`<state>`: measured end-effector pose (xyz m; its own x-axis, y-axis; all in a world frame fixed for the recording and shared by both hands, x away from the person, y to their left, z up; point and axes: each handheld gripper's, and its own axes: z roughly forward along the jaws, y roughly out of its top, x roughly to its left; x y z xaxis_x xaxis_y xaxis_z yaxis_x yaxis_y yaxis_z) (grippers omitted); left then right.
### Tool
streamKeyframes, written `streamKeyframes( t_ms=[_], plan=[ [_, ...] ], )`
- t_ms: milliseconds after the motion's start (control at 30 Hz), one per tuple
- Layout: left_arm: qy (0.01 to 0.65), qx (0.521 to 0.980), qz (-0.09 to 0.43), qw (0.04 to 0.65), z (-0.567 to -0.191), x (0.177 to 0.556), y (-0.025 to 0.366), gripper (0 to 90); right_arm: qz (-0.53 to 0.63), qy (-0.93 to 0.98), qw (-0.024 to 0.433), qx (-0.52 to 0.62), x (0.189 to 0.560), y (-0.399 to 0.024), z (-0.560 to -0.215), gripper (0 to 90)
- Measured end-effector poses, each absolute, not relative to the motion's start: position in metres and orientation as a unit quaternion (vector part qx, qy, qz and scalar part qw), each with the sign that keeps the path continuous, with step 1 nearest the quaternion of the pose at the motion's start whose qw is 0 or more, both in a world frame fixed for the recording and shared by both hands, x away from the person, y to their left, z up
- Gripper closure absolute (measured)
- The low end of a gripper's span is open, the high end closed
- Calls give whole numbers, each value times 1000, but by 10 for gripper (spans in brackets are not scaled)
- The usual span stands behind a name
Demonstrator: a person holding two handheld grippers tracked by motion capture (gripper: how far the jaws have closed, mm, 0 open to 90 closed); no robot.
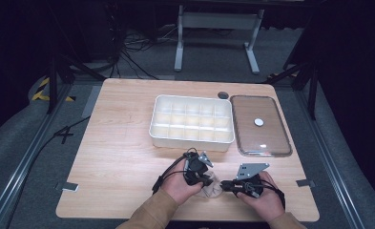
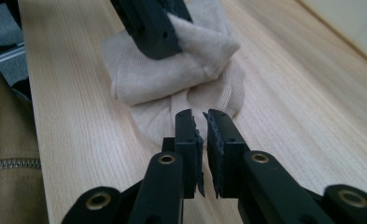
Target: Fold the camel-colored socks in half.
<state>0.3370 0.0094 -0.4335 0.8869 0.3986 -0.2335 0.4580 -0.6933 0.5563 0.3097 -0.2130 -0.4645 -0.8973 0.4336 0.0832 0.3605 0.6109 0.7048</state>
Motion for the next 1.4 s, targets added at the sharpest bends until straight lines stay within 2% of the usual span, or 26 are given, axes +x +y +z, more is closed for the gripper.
streamKeyframes(
  t_ms=[100, 433, 533, 700, 800, 1033, 1233, 1400],
  plan=[
    [236, 915, -51, 323, -434, 337, 10, 824, 371, 901, 46, 221, 310, -213, -466, 863],
    [236, 893, -82, 375, -425, 337, 17, 668, 371, 901, 49, 221, 309, -218, -462, 861],
    [237, 892, -66, 379, -421, 335, 20, 650, 376, 897, 57, 228, 310, -225, -457, 860],
    [240, 894, -52, 374, -415, 334, 32, 694, 387, 889, 67, 235, 309, -232, -449, 870],
    [240, 903, -35, 355, -416, 334, 41, 753, 407, 879, 78, 234, 308, -232, -440, 876],
    [231, 919, -30, 317, -425, 331, 52, 823, 447, 869, 76, 197, 302, -202, -425, 874],
    [220, 926, -41, 304, -432, 328, 49, 840, 447, 874, 53, 183, 303, -177, -435, 854],
    [217, 926, -43, 305, -434, 327, 48, 839, 431, 881, 58, 187, 306, -178, -441, 847]
  ],
)
